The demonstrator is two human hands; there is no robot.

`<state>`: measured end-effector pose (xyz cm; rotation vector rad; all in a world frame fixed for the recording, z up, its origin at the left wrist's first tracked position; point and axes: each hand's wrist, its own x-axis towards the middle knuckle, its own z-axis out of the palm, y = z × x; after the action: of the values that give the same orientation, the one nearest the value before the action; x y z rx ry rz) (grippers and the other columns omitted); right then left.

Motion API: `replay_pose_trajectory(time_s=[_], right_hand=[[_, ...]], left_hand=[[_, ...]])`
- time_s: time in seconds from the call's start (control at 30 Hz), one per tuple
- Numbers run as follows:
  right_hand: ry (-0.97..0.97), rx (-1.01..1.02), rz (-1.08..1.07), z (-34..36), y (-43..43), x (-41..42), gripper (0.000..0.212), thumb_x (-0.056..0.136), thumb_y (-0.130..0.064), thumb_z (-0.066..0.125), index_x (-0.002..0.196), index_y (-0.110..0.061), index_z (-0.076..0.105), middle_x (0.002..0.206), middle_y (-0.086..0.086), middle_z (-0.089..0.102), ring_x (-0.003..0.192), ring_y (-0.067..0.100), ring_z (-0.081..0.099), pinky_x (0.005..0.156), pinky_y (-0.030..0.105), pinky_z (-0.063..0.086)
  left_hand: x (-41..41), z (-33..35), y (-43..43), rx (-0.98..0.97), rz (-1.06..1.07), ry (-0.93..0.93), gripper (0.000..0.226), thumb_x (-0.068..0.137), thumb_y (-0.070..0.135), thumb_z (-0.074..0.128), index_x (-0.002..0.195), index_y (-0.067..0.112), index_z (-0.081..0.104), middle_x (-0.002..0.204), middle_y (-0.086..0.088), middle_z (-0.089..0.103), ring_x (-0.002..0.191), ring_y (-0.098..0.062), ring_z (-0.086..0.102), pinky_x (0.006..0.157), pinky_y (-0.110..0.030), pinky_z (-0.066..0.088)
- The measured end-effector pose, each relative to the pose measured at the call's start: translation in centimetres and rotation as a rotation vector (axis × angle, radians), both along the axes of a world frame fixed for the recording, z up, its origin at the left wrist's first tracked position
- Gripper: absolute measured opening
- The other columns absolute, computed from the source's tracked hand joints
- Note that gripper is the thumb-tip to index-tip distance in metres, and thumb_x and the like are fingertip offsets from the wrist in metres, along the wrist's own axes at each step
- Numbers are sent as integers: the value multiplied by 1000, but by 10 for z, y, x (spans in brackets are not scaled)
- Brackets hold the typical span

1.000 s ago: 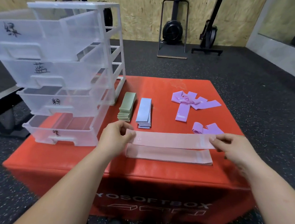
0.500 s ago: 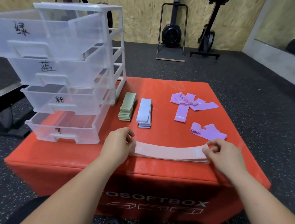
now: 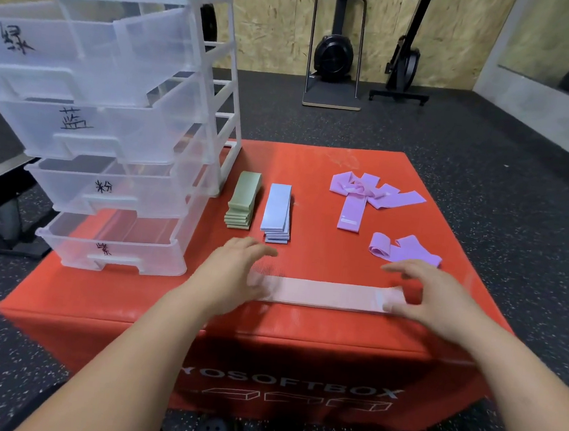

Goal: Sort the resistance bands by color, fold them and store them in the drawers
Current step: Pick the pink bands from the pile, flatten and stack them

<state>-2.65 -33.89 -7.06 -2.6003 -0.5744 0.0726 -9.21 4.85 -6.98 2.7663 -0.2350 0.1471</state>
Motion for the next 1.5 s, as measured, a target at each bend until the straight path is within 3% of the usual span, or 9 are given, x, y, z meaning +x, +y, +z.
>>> replay_pose_trajectory(time_s=[0.07,0.23,0.6,0.77,0.93,1.03,1.2,1.4,1.5], right_hand=[[59,-99,115,-7,1,3,66,72,-38,92,132,-40,64,131,-27,58,122,-3,54,105,21,39],[10,-145,164,-12,2,15,51,76,-35,90,123,-37,69,125,-23,65,120,2,58,102,18,39],[59,-166,178,-6,0,20,62,70,-49,91,126,-41,67,124,-27,61,118,-4,55,105,24,43],[65,-50,-150,-2,2,19,45,87,-42,79,129,-33,67,118,-6,68,101,12,64,92,29,47],[177,-204,-206,-8,10,16,48,86,-33,80,131,-25,67,102,-8,66,93,16,63,82,27,44],[246,-107,-266,-10,10,18,41,79,-23,85,118,-25,72,87,-11,66,81,12,63,73,26,44],[393,41,-321,-5,9,22,14,68,-11,83,72,-23,80,57,-6,63,57,15,53,59,29,42],[360,90,-327,2,13,20,21,62,-7,83,78,-18,73,62,-8,66,59,13,57,61,30,44],[440,336,-294,9,13,18,26,73,5,76,93,-9,69,69,6,67,62,18,58,60,29,46]], left_hand=[[0,-4,1,41,-49,105,77,79,42,87,148,38,53,143,12,58,132,-17,50,110,-42,46],[6,-10,3,29,-34,83,71,79,44,88,143,36,58,129,15,64,120,-13,55,101,-30,45],[12,-11,9,35,-90,107,77,71,56,89,140,42,57,123,21,62,115,-8,53,101,-35,50],[14,-8,-12,30,-169,4,77,72,61,87,140,37,60,132,15,60,122,-11,54,103,-31,48],[20,-15,-31,33,-228,43,51,77,52,86,122,40,67,116,17,59,111,-13,56,93,-33,50],[23,-15,-31,12,-220,56,42,78,51,85,115,41,68,109,20,58,104,-10,54,87,-33,50],[24,-16,-30,-5,-217,63,42,78,49,86,115,40,69,107,20,58,102,-9,53,87,-33,50],[29,-16,-30,-7,-205,87,45,75,49,89,114,40,69,107,20,56,103,-8,52,88,-31,49],[32,-17,-33,-1,-232,87,53,70,58,88,116,41,68,115,19,55,111,-10,48,97,-29,46]])
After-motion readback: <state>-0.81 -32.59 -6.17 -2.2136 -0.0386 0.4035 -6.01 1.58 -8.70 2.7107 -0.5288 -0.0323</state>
